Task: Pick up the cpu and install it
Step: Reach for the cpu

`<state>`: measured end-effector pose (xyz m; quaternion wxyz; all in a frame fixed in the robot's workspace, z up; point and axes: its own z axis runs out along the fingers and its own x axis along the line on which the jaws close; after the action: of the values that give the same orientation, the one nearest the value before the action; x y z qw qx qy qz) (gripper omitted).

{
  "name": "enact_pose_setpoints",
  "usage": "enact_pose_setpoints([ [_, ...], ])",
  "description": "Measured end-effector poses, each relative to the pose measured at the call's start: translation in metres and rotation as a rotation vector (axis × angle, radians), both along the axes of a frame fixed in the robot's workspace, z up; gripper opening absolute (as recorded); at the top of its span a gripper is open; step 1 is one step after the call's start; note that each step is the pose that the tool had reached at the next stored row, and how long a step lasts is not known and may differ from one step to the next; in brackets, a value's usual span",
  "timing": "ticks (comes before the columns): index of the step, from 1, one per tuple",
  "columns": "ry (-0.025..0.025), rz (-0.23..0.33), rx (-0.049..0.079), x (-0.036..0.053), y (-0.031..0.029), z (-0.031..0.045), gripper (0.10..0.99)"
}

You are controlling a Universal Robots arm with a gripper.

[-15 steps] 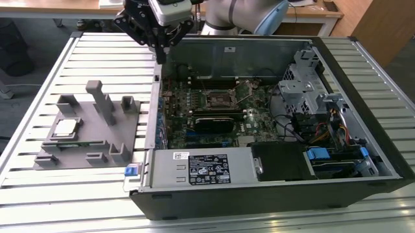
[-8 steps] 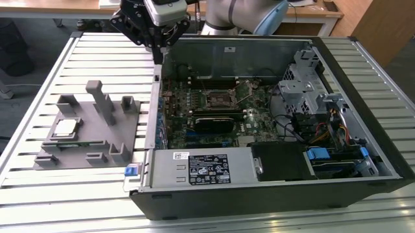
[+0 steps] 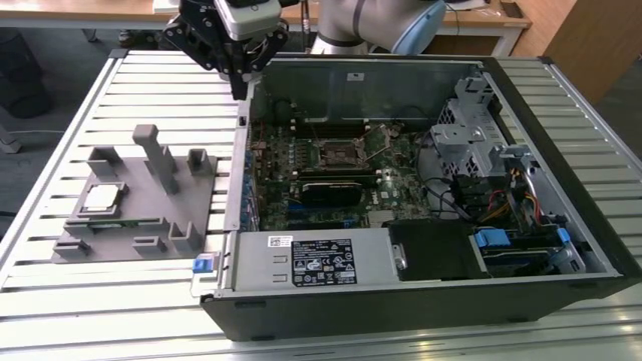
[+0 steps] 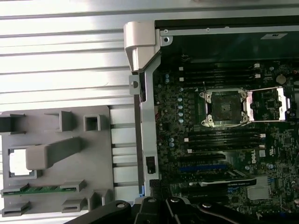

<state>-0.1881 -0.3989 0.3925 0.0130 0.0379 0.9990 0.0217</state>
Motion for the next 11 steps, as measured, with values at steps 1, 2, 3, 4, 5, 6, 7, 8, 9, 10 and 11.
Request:
enact_pose_setpoints([
  [1, -0.0001, 0.000, 0.000, -0.0010, 0.0000, -0.0001, 0.106],
  [2, -0.0001, 0.000, 0.000, -0.0020, 0.0000, -0.0001, 0.106],
  [3, -0.0001, 0.000, 0.000, -0.0030, 0.0000, -0.0001, 0.106],
  [4, -0.0001, 0.000, 0.000, -0.0040, 0.0000, -0.0001, 0.106],
  [5, -0.0001, 0.000, 0.000, -0.0051, 0.0000, -0.0001, 0.106],
  [6, -0.0001, 0.000, 0.000, -0.0061, 0.0000, -0.0001, 0.106],
  [7, 0.0000, 0.000, 0.000, -0.0072, 0.0000, -0.0001, 0.106],
  [8, -0.0001, 0.000, 0.000, -0.0083, 0.0000, -0.0001, 0.106],
  [9, -0.0001, 0.000, 0.000, -0.0094, 0.0000, -0.0001, 0.106],
  [10, -0.0001, 0.000, 0.000, -0.0105, 0.0000, -0.0001, 0.106],
  [11, -0.0001, 0.000, 0.000, -0.0116, 0.0000, -0.0001, 0.106],
])
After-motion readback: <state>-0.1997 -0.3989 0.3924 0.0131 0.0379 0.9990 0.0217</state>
